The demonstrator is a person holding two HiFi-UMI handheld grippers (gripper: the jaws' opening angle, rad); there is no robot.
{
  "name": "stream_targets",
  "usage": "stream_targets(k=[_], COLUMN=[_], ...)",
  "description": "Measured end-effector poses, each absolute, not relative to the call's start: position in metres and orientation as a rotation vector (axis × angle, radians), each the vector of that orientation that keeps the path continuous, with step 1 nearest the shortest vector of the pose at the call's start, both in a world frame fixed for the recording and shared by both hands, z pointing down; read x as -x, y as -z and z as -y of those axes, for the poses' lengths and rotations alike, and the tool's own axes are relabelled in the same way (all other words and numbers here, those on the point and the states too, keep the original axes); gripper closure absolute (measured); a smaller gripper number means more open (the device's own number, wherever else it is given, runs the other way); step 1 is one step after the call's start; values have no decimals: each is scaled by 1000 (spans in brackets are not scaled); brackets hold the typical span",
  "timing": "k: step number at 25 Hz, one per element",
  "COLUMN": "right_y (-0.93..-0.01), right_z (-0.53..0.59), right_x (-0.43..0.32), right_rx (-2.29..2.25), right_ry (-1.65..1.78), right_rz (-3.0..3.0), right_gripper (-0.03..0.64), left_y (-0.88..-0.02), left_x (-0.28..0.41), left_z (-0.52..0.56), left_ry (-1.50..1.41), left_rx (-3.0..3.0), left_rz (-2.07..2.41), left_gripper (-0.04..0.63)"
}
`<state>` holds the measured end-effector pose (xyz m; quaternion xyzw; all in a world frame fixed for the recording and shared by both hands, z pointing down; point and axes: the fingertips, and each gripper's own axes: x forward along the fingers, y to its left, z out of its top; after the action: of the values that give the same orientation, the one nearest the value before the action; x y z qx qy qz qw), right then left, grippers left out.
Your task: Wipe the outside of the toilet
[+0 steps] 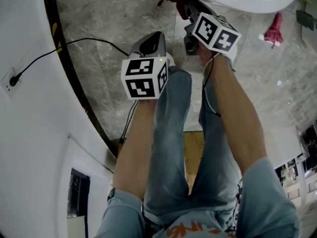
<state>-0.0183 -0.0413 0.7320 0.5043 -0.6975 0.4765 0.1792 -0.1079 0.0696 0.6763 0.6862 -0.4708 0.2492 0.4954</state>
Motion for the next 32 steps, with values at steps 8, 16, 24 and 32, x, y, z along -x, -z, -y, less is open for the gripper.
stream_targets(k=[8, 16, 24, 32], right_y=[-727, -722, -715, -683], right_z=[39, 44, 62, 79], right_x=[-9, -53, -108, -150], right_rx=[-1361, -1260, -1207, -1161], right_ry=[-1312, -1254, -1157, -1103], right_rz=[1963, 1936, 1893, 1937], right_gripper=[565, 564, 565, 565], left_y=[-668, -650, -631, -604], left_x=[80, 40, 3, -38], left_z=[-64, -57, -48, -34], left_ry=[-630, -620, -600, -564], left_rx=[-1671, -1643, -1617, -1618], left_rz=[1117, 1131, 1167, 1214], left_gripper=[601, 601, 601, 601])
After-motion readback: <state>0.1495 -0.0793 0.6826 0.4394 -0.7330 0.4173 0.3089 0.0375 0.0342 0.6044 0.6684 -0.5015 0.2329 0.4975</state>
